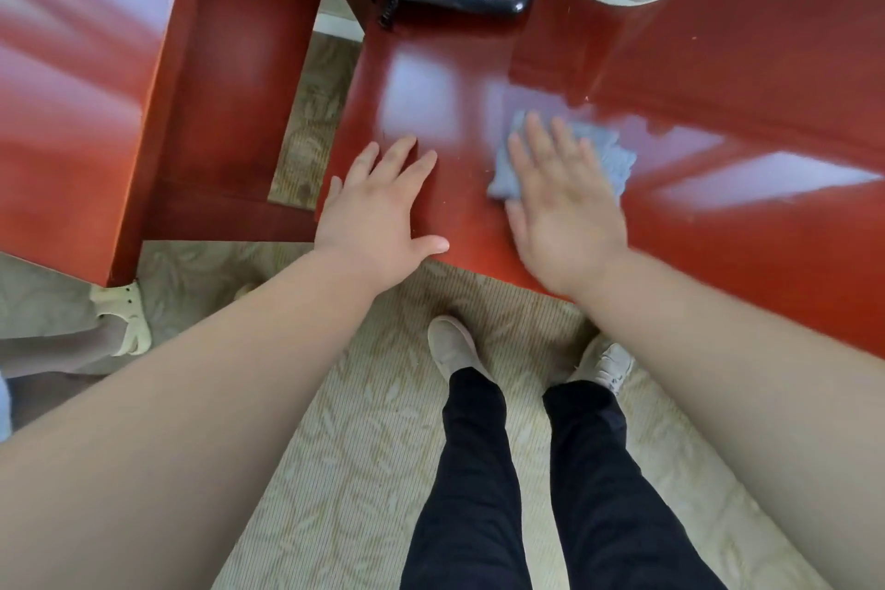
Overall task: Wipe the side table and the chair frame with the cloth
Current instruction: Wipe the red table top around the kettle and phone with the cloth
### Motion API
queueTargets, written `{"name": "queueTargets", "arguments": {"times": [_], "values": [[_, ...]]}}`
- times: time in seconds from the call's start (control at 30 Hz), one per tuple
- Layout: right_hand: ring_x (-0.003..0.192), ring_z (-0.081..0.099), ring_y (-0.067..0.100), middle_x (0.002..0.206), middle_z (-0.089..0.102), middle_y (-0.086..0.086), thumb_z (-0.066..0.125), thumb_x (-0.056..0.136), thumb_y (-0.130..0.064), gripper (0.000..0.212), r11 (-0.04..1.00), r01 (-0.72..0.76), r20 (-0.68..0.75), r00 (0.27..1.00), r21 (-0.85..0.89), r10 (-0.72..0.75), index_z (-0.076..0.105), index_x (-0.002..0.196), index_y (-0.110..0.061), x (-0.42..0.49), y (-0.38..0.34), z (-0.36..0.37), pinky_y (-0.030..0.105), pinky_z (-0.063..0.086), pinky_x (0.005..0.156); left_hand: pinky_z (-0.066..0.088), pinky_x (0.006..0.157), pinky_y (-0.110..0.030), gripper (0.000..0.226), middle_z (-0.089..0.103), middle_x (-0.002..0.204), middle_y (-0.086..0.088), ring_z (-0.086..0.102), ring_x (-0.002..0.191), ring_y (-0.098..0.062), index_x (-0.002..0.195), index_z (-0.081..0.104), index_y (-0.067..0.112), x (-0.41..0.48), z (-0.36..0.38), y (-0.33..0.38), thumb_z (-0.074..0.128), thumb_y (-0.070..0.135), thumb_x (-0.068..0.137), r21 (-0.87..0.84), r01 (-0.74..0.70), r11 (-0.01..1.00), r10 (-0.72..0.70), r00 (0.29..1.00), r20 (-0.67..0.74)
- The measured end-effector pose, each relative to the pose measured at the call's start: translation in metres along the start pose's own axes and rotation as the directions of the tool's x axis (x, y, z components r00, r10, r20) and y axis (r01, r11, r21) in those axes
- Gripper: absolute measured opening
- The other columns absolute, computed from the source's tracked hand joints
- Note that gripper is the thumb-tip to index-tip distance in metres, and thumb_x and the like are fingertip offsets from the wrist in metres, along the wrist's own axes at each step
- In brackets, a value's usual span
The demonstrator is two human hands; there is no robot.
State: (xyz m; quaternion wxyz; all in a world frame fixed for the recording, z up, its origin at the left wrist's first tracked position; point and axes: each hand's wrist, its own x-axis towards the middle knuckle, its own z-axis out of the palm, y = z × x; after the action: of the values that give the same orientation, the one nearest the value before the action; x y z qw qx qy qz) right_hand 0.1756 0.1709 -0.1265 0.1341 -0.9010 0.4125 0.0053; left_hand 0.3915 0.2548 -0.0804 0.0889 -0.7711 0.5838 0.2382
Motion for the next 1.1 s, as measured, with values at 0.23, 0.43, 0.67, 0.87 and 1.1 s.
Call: {"name": "queueTargets", "arguments": {"times": [0.23,0.43,0.67,0.87,1.1], "values": [[0.157,0.019,0.031,0.169,0.022,0.009,0.038,0.101,-0.04,0.067,0.915,0.403,0.164,0.903,-0.01,-0.396,0.029,0.161,-0.01,-0.033,0.004,0.005,0.048,0.014,0.128,0.026,0.119,-0.068,0.107,0.008,0.17,0.014,0.009,0.157,-0.027,0.161,0.022,0.038,0.003,-0.002,0.0,0.082,0.061,0.075,-0.048,0.014,0.999,-0.013,1.0,0.016],[0.157,0.011,0.037,0.171,0.015,0.015,0.04,0.103,-0.038,0.07,0.999,0.016,0.052,0.999,-0.03,-0.014,0.02,0.162,-0.006,0.057,0.008,-0.005,0.048,0.005,0.127,0.023,0.121,-0.067,0.105,0.009,0.17,0.016,0.007,0.158,-0.024,0.161,0.022,0.04,0.0,0.001,-0.001,0.079,0.063,0.077,-0.066,0.005,0.998,-0.005,1.0,-0.003],[0.158,0.015,0.03,0.17,0.021,0.009,0.038,0.102,-0.035,0.065,0.944,0.329,0.121,0.937,0.01,-0.327,0.027,0.161,-0.01,-0.049,-0.037,0.014,0.048,0.013,0.128,0.021,0.122,-0.066,0.1,0.003,0.172,0.014,0.002,0.159,-0.026,0.163,0.015,0.036,-0.004,0.007,-0.004,0.073,0.059,0.085,-0.04,-0.024,0.999,0.023,0.999,-0.027],[0.157,0.02,0.032,0.169,0.023,0.011,0.038,0.1,-0.036,0.066,0.941,0.338,0.115,0.935,-0.016,-0.334,0.03,0.16,-0.008,-0.011,-0.021,0.007,0.048,0.017,0.127,0.022,0.126,-0.05,0.092,0.012,0.173,0.005,0.008,0.159,-0.023,0.163,0.024,0.028,-0.011,0.007,-0.024,0.072,0.054,0.089,-0.151,0.006,0.988,-0.031,0.985,-0.168],[0.157,0.011,0.037,0.17,0.016,0.014,0.04,0.102,-0.036,0.069,0.999,0.037,0.058,0.998,-0.01,-0.036,0.022,0.162,-0.007,0.058,-0.056,0.004,0.049,0.007,0.128,0.034,0.121,-0.044,0.079,0.031,0.168,0.003,0.031,0.152,-0.025,0.158,0.039,0.024,-0.034,0.013,-0.065,0.07,0.053,0.092,-0.182,0.181,0.966,-0.214,0.96,-0.18]]}}
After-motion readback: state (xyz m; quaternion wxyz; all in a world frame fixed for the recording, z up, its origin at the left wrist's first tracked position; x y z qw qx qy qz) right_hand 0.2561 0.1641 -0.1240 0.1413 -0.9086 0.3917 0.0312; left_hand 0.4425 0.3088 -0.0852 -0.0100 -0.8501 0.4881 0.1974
